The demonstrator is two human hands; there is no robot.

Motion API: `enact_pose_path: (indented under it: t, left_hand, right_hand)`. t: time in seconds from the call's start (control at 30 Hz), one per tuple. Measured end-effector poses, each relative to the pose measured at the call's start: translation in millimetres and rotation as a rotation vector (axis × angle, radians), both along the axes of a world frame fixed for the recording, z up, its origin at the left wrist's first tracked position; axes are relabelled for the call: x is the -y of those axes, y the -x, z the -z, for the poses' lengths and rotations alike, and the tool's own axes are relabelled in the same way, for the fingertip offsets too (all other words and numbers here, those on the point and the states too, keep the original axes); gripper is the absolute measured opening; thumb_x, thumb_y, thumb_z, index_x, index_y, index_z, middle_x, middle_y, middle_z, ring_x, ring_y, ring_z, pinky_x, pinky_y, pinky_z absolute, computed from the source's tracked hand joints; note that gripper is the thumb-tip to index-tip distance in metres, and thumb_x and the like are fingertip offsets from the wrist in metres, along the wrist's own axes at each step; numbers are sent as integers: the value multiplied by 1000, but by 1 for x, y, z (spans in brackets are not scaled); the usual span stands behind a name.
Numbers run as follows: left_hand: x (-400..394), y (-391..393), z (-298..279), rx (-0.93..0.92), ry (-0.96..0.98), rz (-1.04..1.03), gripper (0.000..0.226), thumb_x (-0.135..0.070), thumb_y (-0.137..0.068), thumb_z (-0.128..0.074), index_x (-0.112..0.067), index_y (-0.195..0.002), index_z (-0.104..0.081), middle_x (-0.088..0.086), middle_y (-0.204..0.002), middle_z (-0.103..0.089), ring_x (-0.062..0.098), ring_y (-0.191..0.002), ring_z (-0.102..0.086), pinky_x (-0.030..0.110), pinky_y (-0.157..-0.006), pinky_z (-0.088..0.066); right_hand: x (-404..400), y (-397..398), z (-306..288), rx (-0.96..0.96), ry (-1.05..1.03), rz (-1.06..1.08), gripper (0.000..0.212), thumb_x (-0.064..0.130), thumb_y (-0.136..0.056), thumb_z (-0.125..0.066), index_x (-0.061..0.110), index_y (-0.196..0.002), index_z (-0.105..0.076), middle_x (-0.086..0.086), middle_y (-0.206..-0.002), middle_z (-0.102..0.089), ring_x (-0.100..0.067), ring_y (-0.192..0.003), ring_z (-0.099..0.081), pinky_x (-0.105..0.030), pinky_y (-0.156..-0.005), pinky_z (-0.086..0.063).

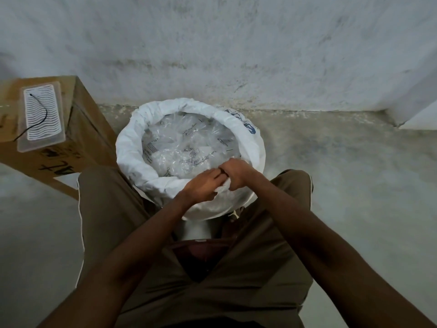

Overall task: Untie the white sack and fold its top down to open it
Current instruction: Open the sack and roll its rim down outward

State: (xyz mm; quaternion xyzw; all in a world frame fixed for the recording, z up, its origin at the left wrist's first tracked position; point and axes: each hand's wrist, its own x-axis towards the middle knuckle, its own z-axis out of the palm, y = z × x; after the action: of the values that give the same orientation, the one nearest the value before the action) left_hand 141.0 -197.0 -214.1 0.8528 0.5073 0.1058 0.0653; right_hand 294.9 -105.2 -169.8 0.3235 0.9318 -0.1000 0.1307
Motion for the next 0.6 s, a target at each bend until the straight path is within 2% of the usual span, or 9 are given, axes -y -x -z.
enact_pose_path:
  t: [0.1, 0.17, 0.2, 0.27, 0.33, 0.4, 0.5, 0.53, 0.6]
  left_hand:
    - [10, 16, 1, 60, 102, -284, 73, -41, -52, -75, -20, -118, -51, 5, -110, -53, 26, -97, -53, 40, -82, -46]
    - [20, 27, 4, 44, 164, -372, 74, -46, -54, -74, -20, -120, -52, 5, -113, -52, 26, -93, -57, 38, -76, -50]
    - [22, 31, 5, 11, 195, -369, 67, -43, -59, -74, -19, -118, -53, 5, -111, -55, 26, -91, -61, 38, -72, -51]
    - [25, 30, 5, -62, 208, -347, 47, -34, -71, -70, -15, -112, -56, 6, -102, -62, 30, -88, -65, 39, -68, -50]
    - [25, 24, 5, -167, 142, -298, 34, -23, -76, -69, -13, -108, -61, 7, -95, -68, 31, -84, -68, 39, -63, -49]
    - [27, 18, 11, -243, 84, -175, 30, -11, -69, -70, -12, -99, -66, 7, -85, -69, 30, -74, -68, 35, -55, -48]
    - [30, 18, 20, -304, -40, 32, 31, -11, -64, -62, -19, -93, -71, 0, -84, -69, 24, -72, -66, 29, -51, -43]
    - [30, 18, 21, -303, -44, 75, 34, -11, -66, -58, -21, -95, -72, -2, -88, -69, 23, -74, -66, 28, -52, -41]
    - [28, 20, 22, -303, -30, 101, 40, -7, -70, -55, -23, -102, -72, -3, -95, -70, 23, -75, -65, 29, -53, -41]
  right_hand:
    - [6, -8, 10, -14, -47, 44, 36, 28, -68, -77, 18, -100, -63, -7, -98, -70, -29, -93, -66, -38, -80, -51]
    - [13, -13, 23, -16, -112, 75, 35, 21, -72, -73, 17, -104, -60, -10, -99, -69, -32, -94, -66, -39, -79, -49]
    - [17, -13, 33, -22, -133, 75, 39, 16, -71, -72, 16, -108, -60, -12, -99, -70, -34, -94, -66, -40, -81, -50]
    - [26, -13, 47, -52, -152, 77, 47, 11, -68, -71, 14, -114, -61, -12, -100, -71, -35, -94, -67, -41, -85, -49]
    - [32, -9, 46, -37, -145, 84, 48, 17, -66, -74, 20, -111, -59, -5, -101, -71, -29, -98, -66, -40, -90, -45]
    - [31, -4, 41, -42, -111, 75, 58, 36, -61, -77, 26, -111, -51, 2, -108, -64, -23, -104, -61, -43, -94, -42]
    - [27, 2, 36, -72, -1, 11, 81, 63, -50, -76, 33, -119, -47, 6, -120, -51, -18, -110, -50, -46, -92, -40]
    - [27, 6, 33, -58, 24, -22, 79, 63, -50, -77, 34, -118, -50, 6, -118, -52, -17, -108, -50, -44, -91, -41]
    - [27, 14, 28, -26, 5, -58, 55, 53, -57, -78, 31, -104, -59, 4, -103, -62, -20, -100, -58, -41, -89, -44]
